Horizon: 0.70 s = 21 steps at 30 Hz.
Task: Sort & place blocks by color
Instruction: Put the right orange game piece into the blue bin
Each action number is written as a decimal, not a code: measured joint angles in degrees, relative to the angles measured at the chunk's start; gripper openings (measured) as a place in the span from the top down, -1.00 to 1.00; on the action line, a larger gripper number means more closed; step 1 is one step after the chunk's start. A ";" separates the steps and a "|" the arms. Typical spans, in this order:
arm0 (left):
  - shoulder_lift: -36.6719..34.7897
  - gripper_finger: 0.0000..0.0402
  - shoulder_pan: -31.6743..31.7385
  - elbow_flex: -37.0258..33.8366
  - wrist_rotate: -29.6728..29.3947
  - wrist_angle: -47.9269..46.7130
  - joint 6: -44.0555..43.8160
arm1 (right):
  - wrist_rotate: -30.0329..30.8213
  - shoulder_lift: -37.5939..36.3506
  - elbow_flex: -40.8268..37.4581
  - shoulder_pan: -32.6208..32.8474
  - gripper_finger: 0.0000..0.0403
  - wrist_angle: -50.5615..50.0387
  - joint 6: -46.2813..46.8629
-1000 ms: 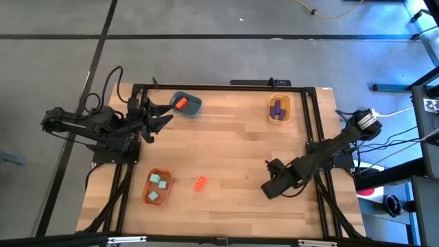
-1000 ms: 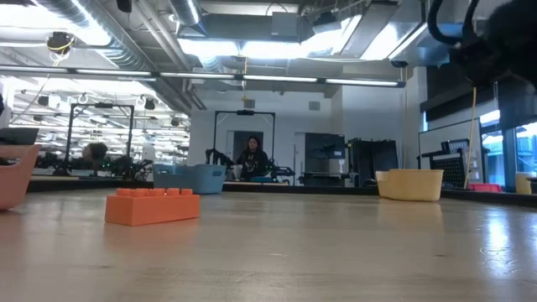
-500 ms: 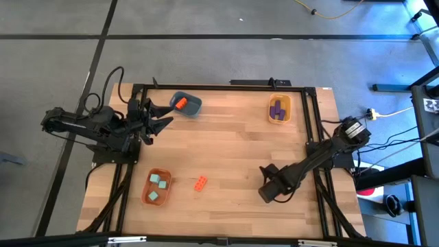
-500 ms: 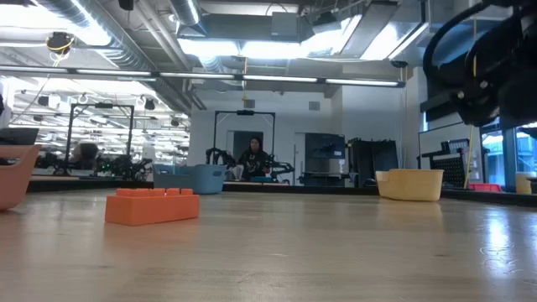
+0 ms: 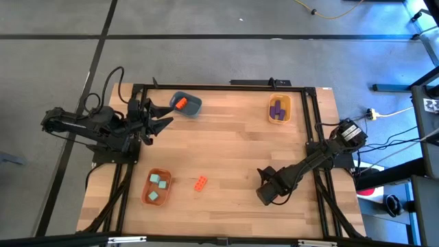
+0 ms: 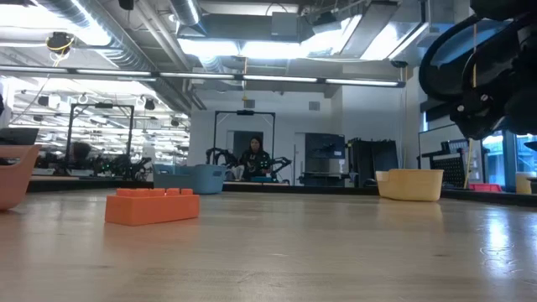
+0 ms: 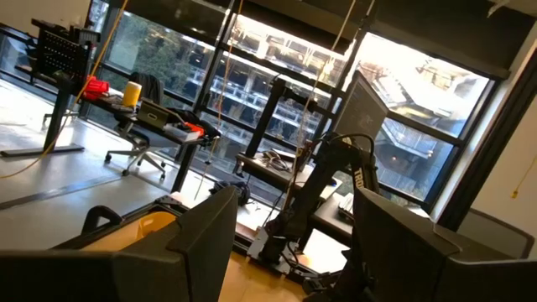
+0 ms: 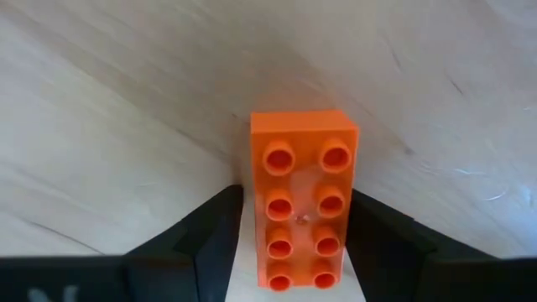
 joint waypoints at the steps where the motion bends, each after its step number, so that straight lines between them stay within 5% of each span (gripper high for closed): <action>1: 0.00 -0.15 0.00 0.00 0.04 0.00 -0.28 | -0.40 0.02 0.00 -0.02 0.00 0.08 -0.02; 9: 0.00 -0.15 0.00 0.00 3.05 0.00 -1.89 | 1.30 -0.88 -0.22 -0.18 0.29 0.51 -6.69; 21: -0.02 -0.15 0.01 0.00 2.82 -0.12 -0.14 | 2.60 -5.76 -0.28 -3.70 0.29 -2.04 -24.10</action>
